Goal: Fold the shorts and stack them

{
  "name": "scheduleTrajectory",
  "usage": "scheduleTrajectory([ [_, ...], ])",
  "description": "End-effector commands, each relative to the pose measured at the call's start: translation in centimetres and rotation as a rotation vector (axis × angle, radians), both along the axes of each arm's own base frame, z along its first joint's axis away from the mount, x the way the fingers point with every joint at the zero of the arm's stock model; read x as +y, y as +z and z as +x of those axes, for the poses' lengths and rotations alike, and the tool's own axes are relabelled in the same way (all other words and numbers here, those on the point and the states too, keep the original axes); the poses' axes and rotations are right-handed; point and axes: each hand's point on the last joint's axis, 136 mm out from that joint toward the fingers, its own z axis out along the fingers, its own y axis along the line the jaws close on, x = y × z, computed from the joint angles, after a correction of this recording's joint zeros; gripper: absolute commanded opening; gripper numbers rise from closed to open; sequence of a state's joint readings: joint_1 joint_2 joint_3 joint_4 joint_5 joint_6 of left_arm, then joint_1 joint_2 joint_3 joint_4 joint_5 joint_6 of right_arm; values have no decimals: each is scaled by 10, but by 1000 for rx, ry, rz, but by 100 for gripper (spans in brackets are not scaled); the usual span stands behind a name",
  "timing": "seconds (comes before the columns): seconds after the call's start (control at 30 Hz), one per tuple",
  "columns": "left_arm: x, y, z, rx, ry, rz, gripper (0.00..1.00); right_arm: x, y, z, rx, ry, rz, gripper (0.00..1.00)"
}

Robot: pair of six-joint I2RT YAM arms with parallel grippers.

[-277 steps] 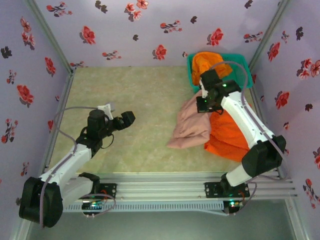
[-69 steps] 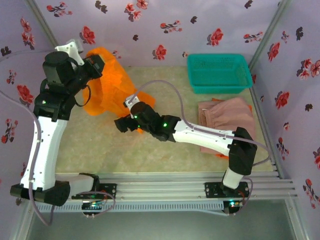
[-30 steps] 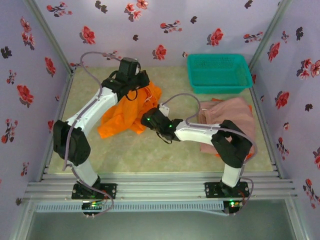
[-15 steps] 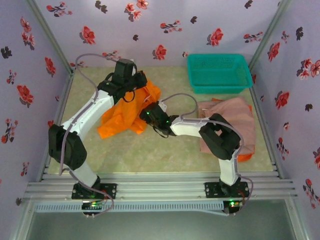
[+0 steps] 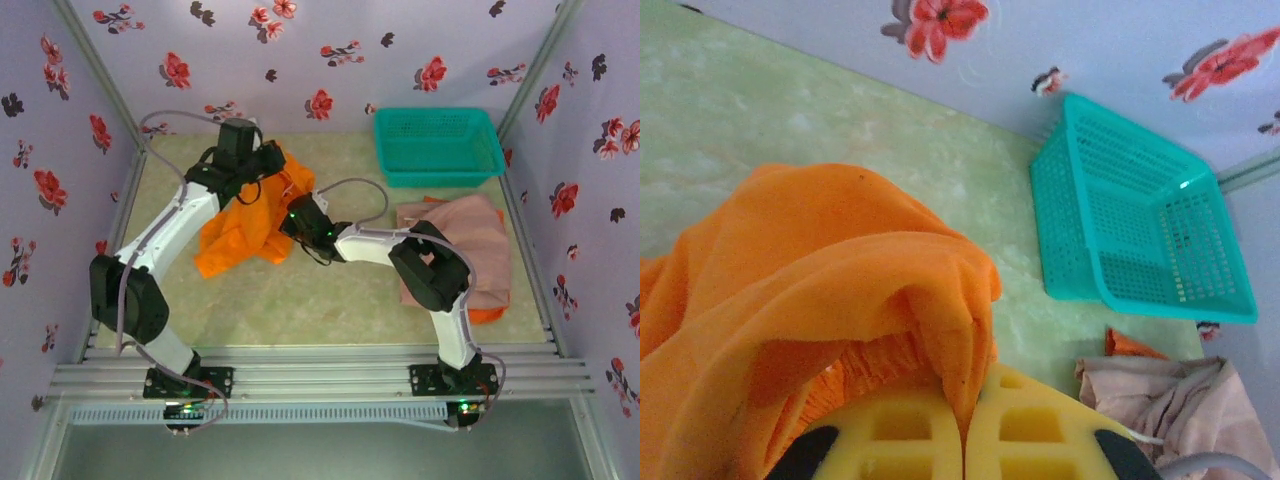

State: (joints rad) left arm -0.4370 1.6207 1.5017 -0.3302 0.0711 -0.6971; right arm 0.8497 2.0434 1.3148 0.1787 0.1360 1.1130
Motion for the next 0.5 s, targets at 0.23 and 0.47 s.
scheduleTrajectory([
  [0.23,61,62,-7,-129,74,-64,0,5,55,14,-153,74,-78,0],
  [0.47,109,106,-10,-202,125,1,0,68,106,1,-213,253,74,0],
])
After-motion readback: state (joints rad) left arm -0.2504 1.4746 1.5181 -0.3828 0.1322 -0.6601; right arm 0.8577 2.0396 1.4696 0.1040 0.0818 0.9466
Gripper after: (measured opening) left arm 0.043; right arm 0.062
